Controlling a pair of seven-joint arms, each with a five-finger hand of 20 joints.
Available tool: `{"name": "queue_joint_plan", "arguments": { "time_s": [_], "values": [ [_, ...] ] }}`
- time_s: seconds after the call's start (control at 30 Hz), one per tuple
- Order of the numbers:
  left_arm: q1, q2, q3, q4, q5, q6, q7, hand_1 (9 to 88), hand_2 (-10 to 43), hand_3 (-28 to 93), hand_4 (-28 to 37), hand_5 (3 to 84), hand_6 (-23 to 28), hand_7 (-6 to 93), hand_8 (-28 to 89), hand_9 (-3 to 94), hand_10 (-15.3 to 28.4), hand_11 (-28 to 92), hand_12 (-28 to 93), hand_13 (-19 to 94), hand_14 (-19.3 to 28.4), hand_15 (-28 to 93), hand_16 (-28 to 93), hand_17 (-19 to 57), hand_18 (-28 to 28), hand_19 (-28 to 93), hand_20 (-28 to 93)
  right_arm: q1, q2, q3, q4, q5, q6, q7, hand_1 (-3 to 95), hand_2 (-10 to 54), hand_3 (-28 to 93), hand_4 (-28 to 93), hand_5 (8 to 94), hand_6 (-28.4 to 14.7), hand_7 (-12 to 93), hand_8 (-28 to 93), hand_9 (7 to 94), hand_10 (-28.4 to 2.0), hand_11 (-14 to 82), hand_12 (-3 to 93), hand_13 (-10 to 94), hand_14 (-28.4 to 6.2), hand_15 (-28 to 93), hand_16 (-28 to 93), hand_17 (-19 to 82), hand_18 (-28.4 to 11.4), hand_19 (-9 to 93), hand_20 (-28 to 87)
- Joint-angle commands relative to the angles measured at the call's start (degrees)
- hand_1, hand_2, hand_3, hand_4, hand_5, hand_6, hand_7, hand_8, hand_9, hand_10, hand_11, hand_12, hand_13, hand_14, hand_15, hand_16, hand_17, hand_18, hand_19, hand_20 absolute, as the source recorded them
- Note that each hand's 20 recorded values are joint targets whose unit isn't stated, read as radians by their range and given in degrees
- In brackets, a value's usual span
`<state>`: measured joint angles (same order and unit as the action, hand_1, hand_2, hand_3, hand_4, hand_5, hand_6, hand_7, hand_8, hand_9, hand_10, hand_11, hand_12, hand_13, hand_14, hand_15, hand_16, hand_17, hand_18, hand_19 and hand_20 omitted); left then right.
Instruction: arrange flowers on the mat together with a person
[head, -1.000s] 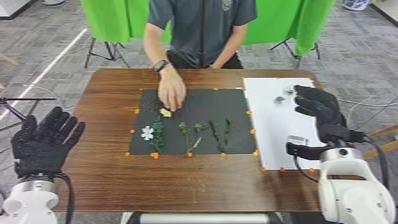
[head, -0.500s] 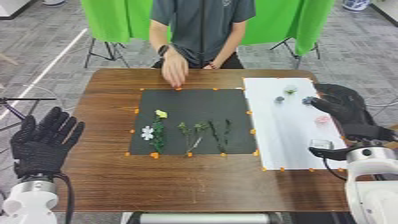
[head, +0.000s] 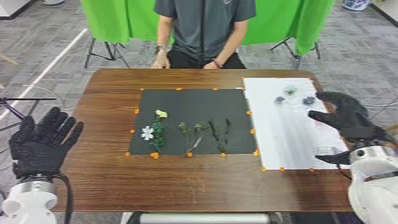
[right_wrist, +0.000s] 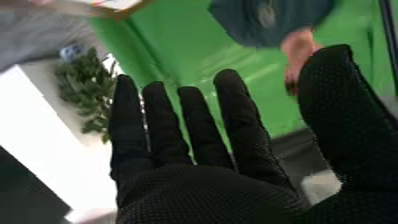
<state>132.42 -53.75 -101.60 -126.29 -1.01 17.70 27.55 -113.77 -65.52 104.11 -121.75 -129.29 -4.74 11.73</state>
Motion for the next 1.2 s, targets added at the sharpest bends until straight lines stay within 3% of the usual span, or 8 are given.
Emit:
{"name": "queue_joint_plan", "arguments": {
  "time_s": [0.03, 0.3, 0.47, 0.67, 0.83, 0.9, 1.0, 1.2],
  "values": [
    [0.6, -0.35, 0.2, 0.09, -0.41, -0.67, 0.28, 30.0, 9.2, 75, -27.5, 57.2, 8.6, 23.6, -8, 54.5, 16.1, 28, 20, 43, 18.3, 52, 3, 0.1, 18.8, 41, 28, 6.38, 4.1, -2.32, 6.88, -13.58, -3.01, 4.65, 31.4, -3.7, 80, -24, 40.2, -6.4, 14, -11, 31.5, -16.6, 7.8, 12.7, 22, -17.2, 25, 11, 9, -18.0, 51, 9],
    [0.78, -0.89, 0.48, -0.03, -0.21, -0.38, -0.11, 30.1, 9.4, 74, -27.6, 57.3, 8.7, 23.5, -8, 54.5, 16.1, 28, 20, 43, 18.3, 52, 3, 0.1, 18.7, 41, 28, 12.17, 5.41, -3.81, 14.41, -11.46, -10.8, 7.21, 33.1, -4.5, 80, -25, 38.2, -5.9, 15, -11, 30.6, -16.5, 7.8, 13.1, 22, -17.2, 25, 11, 8, -18.2, 53, 9],
    [0.9, -1.0, 0.56, -0.03, -0.37, -0.52, -0.3, 30.3, 9.6, 74, -27.6, 57.3, 8.5, 23.7, -8, 54.5, 16.1, 28, 20, 43, 18.2, 52, 3, 0.2, 18.7, 41, 28, 14.63, 5.87, -5.68, 19.32, -9.95, -11.91, 6.83, 33.9, -3.5, 80, -25, 37.5, -5.7, 15, -11, 29.7, -16.4, 7.7, 13.1, 22, -17.4, 26, 11, 9, -18.5, 54, 9],
    [0.82, -1.0, 0.31, 0.05, -0.14, -0.61, -0.91, 30.7, 9.9, 74, -27.2, 57.3, 8.5, 23.8, -8, 54.6, 16.2, 28, 20, 43, 18.3, 52, 3, 0.2, 18.7, 41, 28, 15.2, 5.39, -7.19, 22.11, -10.94, -14.91, 7.49, 44.1, -6.3, 81, -28, 39.1, -4.6, 19, -13, 34.6, -15.1, 12.5, 12.8, 33, -14.9, 33, 11, 17, -20.1, 63, 12],
    [0.87, -0.92, 0.41, 0.05, -0.09, -0.82, -0.89, 30.8, 10.0, 74, -26.9, 57.3, 8.6, 23.8, -8, 54.6, 16.2, 28, 20, 43, 18.0, 52, 3, 0.2, 18.7, 41, 28, 13.96, 5.14, -8.44, 23.35, -9.23, -11.46, 7.6, 52.4, -7.9, 76, -28, 49.2, -0.6, 27, -17, 45.8, -14.5, 19.3, 14.9, 49, -10.7, 43, 14, 32, -16.8, 70, 12],
    [0.94, -1.06, 0.42, 0.0, -0.14, -0.69, -0.95, 30.8, 10.1, 74, -26.8, 57.3, 8.5, 23.8, -8, 54.6, 16.2, 28, 20, 43, 18.0, 52, 3, 0.2, 18.7, 41, 28, 13.45, 5.11, -9.22, 23.62, -10.06, -8.28, 7.24, 57.1, -7.9, 70, -28, 54.0, -0.2, 33, -11, 52.2, -13.0, 23.3, 17.4, 55, -7.1, 40, 26, 39, -13.8, 70, 12],
    [1.2, -1.05, 0.5, -0.07, -0.3, -0.74, -0.6, 30.8, 10.1, 74, -26.8, 57.4, 8.5, 23.7, -8, 54.6, 16.1, 28, 20, 43, 18.0, 52, 3, 0.2, 18.7, 41, 28, 12.82, 5.12, -9.79, 23.56, -10.26, -4.78, 6.19, 62.7, -6.1, 65, -28, 62.6, 0.0, 42, -4, 69.6, -10.6, 15.8, 38.8, 67, -3.8, 41, 38, 46, -11.0, 73, 15],
    [0.66, -1.22, 0.8, 0.12, -0.12, -0.64, -0.94, 30.8, 10.1, 74, -26.8, 57.3, 8.5, 23.8, -8, 54.5, 16.2, 28, 20, 43, 18.1, 52, 3, 0.2, 18.7, 41, 28, 11.38, 6.43, -10.44, 18.51, -8.83, 2.07, 4.33, 63.4, -4.8, 65, -28, 64.2, -0.1, 44, 0, 74.4, -10.5, 19.5, 46.4, 70, -4.6, 43, 39, 48, -11.1, 74, 16]
  ]
}}
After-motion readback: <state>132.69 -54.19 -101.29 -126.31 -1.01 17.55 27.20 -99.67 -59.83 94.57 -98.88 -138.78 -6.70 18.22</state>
